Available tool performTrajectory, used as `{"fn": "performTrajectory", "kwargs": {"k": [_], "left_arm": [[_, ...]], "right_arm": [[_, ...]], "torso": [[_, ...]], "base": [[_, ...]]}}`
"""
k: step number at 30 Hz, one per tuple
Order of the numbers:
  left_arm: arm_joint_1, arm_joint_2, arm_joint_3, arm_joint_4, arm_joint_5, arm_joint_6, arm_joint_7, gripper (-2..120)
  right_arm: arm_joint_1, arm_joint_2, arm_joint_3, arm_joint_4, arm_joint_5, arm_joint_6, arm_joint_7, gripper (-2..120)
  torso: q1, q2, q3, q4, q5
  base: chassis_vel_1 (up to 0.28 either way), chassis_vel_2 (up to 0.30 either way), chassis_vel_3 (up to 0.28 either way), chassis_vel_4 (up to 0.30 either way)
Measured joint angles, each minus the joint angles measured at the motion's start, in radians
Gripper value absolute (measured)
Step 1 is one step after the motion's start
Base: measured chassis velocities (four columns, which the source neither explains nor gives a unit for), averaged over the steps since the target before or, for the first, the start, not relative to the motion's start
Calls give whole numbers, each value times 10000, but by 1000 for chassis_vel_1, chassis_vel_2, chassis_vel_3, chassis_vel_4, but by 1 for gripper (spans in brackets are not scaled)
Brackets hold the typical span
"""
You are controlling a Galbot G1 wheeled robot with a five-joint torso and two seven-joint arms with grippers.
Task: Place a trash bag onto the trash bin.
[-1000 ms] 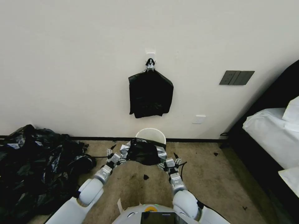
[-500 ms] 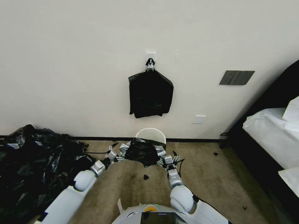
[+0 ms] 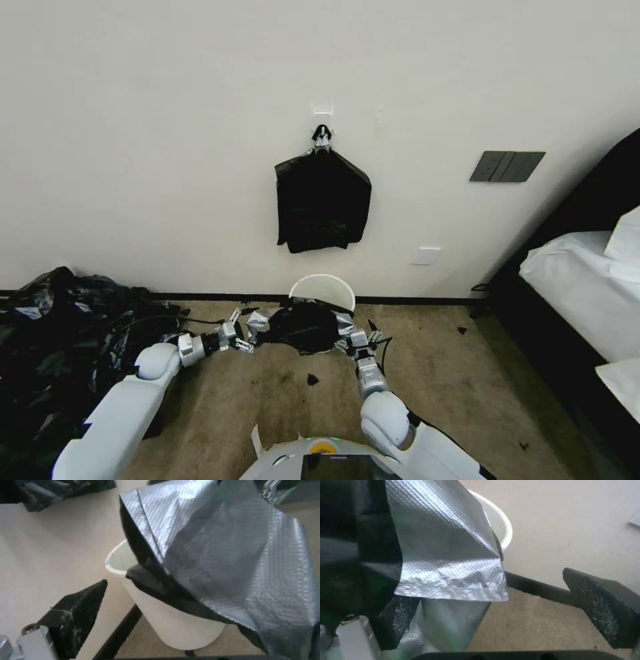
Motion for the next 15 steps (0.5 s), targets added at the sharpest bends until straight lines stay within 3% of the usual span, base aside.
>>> {"fn": "performTrajectory", "kwargs": {"k": [4, 10, 11, 13, 15], "left_arm": [[-232, -28, 60, 391, -237, -122, 179, 100], [-551, -71, 86, 798, -1179, -122, 981, 100], [-701, -87, 88, 977, -1592, -38, 1586, 100], [-759, -96, 95, 1055, -1813, 52, 1898, 100], [-886, -136, 108, 1210, -2388, 435, 2761, 100]], "right_arm": [[159, 109, 120, -178, 41, 8, -17, 100], [378, 177, 258, -436, 159, 32, -34, 100], [432, 196, 268, -511, 200, 42, -39, 100], [458, 214, 269, -549, 211, 50, -42, 100], [531, 267, 273, -645, 224, 80, -52, 100]], "torso": [[0, 0, 0, 1, 0], [0, 0, 0, 1, 1], [0, 0, 0, 0, 1], [0, 0, 0, -1, 1], [0, 0, 0, 1, 0]], "base": [[0, 0, 0, 0], [0, 0, 0, 0], [0, 0, 0, 0], [0, 0, 0, 0], [0, 0, 0, 0]]}}
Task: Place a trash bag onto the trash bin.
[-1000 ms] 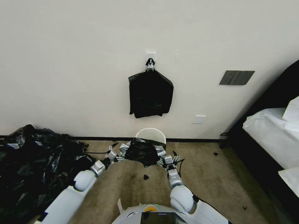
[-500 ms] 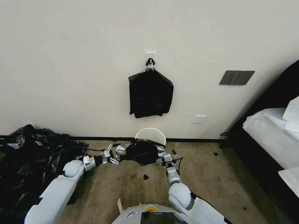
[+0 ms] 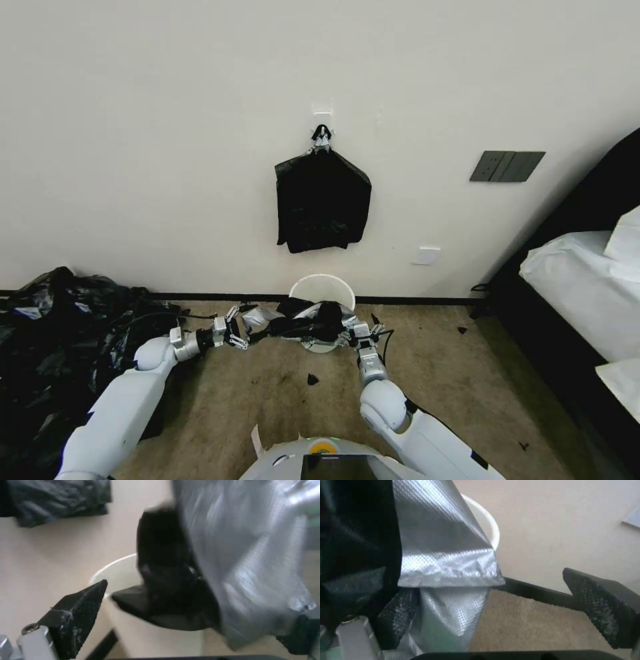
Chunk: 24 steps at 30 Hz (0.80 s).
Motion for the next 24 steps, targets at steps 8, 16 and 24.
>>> {"fn": "performTrajectory", "kwargs": {"k": [8, 16, 24], "left_arm": [[-406, -72, -171, 371, -74, 771, 1832, 100], [-490, -12, -656, 626, -244, 654, 1550, 100], [5, 29, -810, 1, -459, -158, -464, 100]], "right_arm": [[188, 77, 99, -248, 53, 151, -24, 100], [-37, -168, 48, 335, 39, 178, -21, 100], [-683, -807, -111, 1870, 15, 85, 38, 100]], "torso": [[0, 0, 0, 0, 2], [0, 0, 0, 0, 2], [0, 0, -1, 0, 1]], "base": [[0, 0, 0, 0], [0, 0, 0, 0], [0, 0, 0, 0]]}}
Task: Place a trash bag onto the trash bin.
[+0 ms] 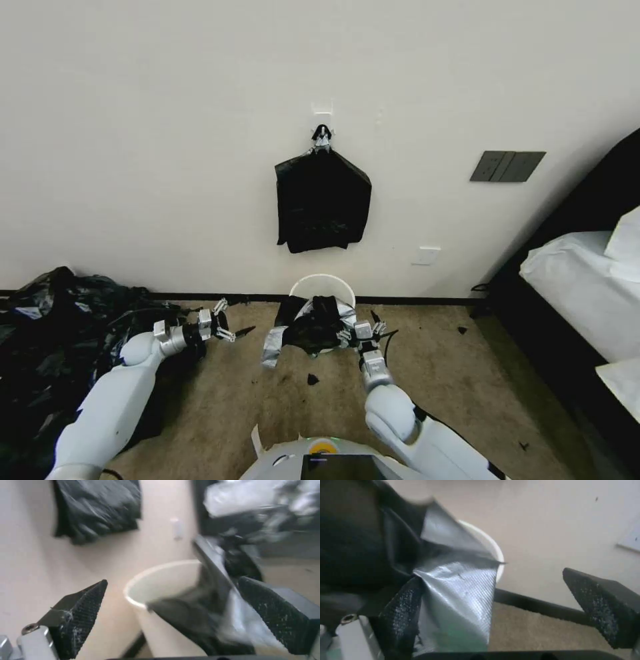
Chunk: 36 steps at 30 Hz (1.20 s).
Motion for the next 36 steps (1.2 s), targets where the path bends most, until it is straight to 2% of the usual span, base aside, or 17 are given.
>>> {"fn": "performTrajectory", "kwargs": {"k": [3, 4, 7, 8, 12, 13, 15, 16, 17, 19, 21, 22, 23, 25, 26, 30, 36], "left_arm": [[486, -2, -3, -946, -119, -108, -1700, 100], [486, -2, -3, -946, -119, -108, -1700, 100], [1022, -43, 93, -2084, -66, -140, -3988, 100], [1022, -43, 93, -2084, -66, -140, -3988, 100], [1637, -267, 209, -3627, 343, 285, -7466, 100], [1637, -267, 209, -3627, 343, 285, -7466, 100], [1885, -432, 179, -4297, 684, 557, -8567, 100], [2089, -573, 118, -4774, 1173, 854, -9483, 100], [2089, -573, 118, -4774, 1173, 854, -9483, 100], [2420, -775, 37, -5455, 2117, 1715, -11045, 100], [2597, -938, -3, -5787, 2652, 2411, -12129, 100], [2597, -938, -3, -5787, 2652, 2411, -12129, 100], [2702, -1105, -82, -5946, 2869, 2864, -12692, 100], [2794, -1310, -203, -6008, 2991, 3065, -12923, 100], [2794, -1310, -203, -6008, 2991, 3065, -12923, 100], [2950, -1425, -228, -6001, 3223, 3084, -12942, 100], [3024, -1437, -231, -5913, 3318, 3077, -12988, 100]], "right_arm": [[-362, -430, 18, 916, 1, -33, -66, 100], [-362, -430, 18, 916, 1, -33, -66, 100], [-633, -837, 272, 1600, 4, 499, -682, 100], [-633, -837, 272, 1600, 4, 499, -682, 100], [-462, -1121, 769, 1877, -203, 1494, -1806, 100], [-462, -1121, 769, 1877, -203, 1494, -1806, 100], [60, -1097, 997, 1641, -242, 1732, -2324, 100], [583, -1019, 1075, 1302, 40, 1632, -2680, 100], [583, -1019, 1075, 1302, 40, 1632, -2680, 100], [1807, -813, 1008, 328, 661, 976, -3242, 100], [2826, -587, 781, -780, 1009, 339, -3988, 100], [2826, -587, 781, -780, 1009, 339, -3988, 100], [3729, -392, 599, -1638, 1348, -312, -4878, 100], [4872, -44, 265, -2955, 1814, -1190, -5957, 100], [4872, -44, 265, -2955, 1814, -1190, -5957, 100], [6582, 828, 22, -5712, 1390, -1875, -6885, 100], [7693, 1548, 202, -7239, 531, -3095, -8897, 100]], "torso": [[0, 0, 0, -1, 1], [0, 0, 0, -1, 1], [0, 0, 0, -3, 2], [0, 0, 0, -3, 2], [0, 0, 0, -3, 1], [0, 0, 0, -3, 1], [0, 0, 0, -5, 2], [-1, 1, 0, -3, 3], [-1, 1, 0, -3, 3], [-1, 1, -1, 1, 3], [0, 0, 1, 1, 6], [0, 0, 1, 1, 6], [1, 0, 2, 6, 5], [0, 1, 2, 2, 0], [0, 1, 2, 2, 0], [1, 0, 3, 0, 1], [1, 0, 2, 2, -1]], "base": [[0, 0, 0, 0], [0, 0, 0, 0], [0, 0, 0, 0], [0, 0, 0, 0], [0, 0, 0, 0], [0, 0, 0, 0], [0, 0, 0, 0], [0, 0, 0, 0], [0, 0, 0, 0], [0, 0, 0, 0], [0, 0, 0, 0], [0, 0, 0, 0], [0, 0, 0, 0], [0, 0, 0, 0], [0, 0, 0, 0], [0, 0, 0, 0], [0, 0, 0, 0]]}}
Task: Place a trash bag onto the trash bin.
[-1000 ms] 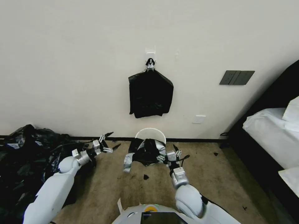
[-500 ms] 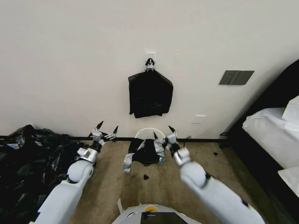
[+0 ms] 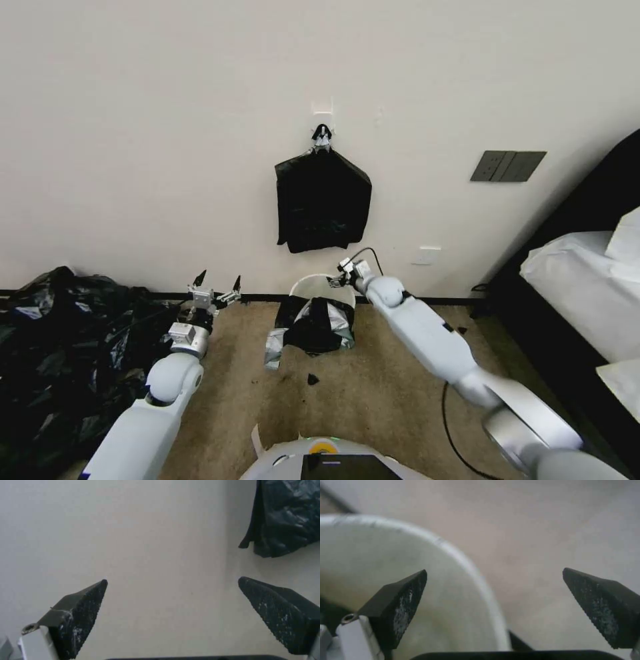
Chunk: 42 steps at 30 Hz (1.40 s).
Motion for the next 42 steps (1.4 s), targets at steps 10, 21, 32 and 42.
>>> {"fn": "performTrajectory", "kwargs": {"k": [10, 21, 32, 42], "left_arm": [[-83, -139, 199, 307, 197, -49, -135, 100], [-7, -83, 287, 363, 342, -71, -277, 100], [115, -49, 221, 361, 378, -77, -368, 100], [66, -112, 312, 467, 377, -95, -423, 100]], "right_arm": [[349, 504, 35, -852, -1506, -115, -1390, 73], [555, 805, 190, -1692, -2587, 76, -1862, 37], [-302, 328, 91, -496, -618, -482, 297, 13], [-2856, -530, -17, 3046, 6083, 458, 8759, 10]], "torso": [[-1, 0, -1, -2, 0], [-1, 0, -1, -2, 1], [-1, 0, -2, 2, 3], [-1, 0, -3, -3, 2]], "base": [[0, 0, 0, 0], [0, 0, 0, 0], [0, 0, 0, 0], [0, 0, 0, 0]]}}
